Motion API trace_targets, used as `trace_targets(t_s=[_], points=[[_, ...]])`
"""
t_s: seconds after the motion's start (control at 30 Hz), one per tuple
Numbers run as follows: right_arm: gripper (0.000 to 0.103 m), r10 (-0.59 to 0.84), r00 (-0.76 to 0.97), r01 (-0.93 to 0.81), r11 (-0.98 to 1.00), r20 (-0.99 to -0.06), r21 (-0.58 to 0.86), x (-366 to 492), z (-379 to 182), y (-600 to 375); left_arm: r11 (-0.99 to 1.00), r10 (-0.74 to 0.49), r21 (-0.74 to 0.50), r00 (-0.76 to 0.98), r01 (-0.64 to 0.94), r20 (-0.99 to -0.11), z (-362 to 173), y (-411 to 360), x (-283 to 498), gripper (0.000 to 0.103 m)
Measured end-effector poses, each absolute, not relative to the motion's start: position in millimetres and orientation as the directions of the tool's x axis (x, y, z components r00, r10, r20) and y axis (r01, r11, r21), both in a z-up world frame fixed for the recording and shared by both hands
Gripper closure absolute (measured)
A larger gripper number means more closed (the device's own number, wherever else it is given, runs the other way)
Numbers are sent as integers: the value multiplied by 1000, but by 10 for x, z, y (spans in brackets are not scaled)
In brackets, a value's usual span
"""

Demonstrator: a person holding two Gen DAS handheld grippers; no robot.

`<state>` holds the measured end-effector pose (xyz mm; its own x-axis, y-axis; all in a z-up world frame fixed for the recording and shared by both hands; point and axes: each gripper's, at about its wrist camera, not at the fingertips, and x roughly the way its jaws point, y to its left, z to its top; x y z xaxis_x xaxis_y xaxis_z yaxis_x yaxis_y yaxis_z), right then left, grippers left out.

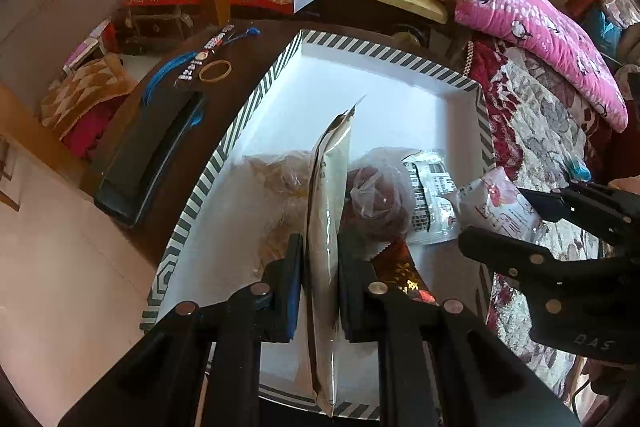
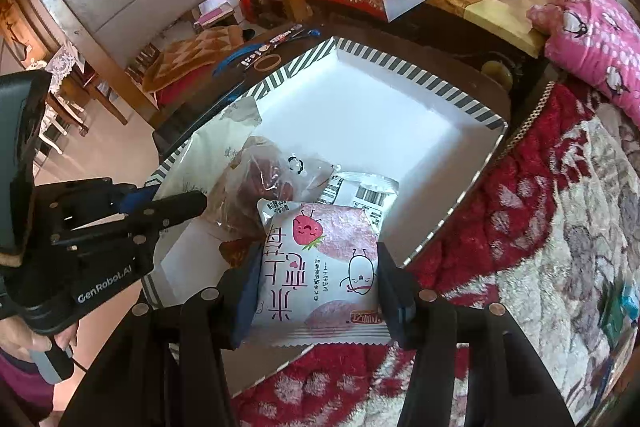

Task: Organize snacks
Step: 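Carry the long white packet and strawberry packet over the white tray, then open the right gripper to drop the strawberry packet while the left releases the white packet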

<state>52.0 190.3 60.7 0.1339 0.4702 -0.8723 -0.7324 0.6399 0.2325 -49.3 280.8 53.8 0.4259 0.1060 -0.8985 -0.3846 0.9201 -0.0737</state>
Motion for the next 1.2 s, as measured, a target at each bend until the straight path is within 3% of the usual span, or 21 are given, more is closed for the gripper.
trace_targets(t_s=[0.67,1.0,1.2], points=[[45,476,85,-724,633,-875,274,642,300,2154,917,121,-53,401,-395,-908,400,2880,-373,86],[34,505,111,-713,640,-856,285,562,518,1930,909,164,-28,418,-415,-894,525,2837,-416,38],[32,537,134,-700,646,-833,304,483,687,1725,907,196,-10,444,-421,-874,728,2730,-459,24]])
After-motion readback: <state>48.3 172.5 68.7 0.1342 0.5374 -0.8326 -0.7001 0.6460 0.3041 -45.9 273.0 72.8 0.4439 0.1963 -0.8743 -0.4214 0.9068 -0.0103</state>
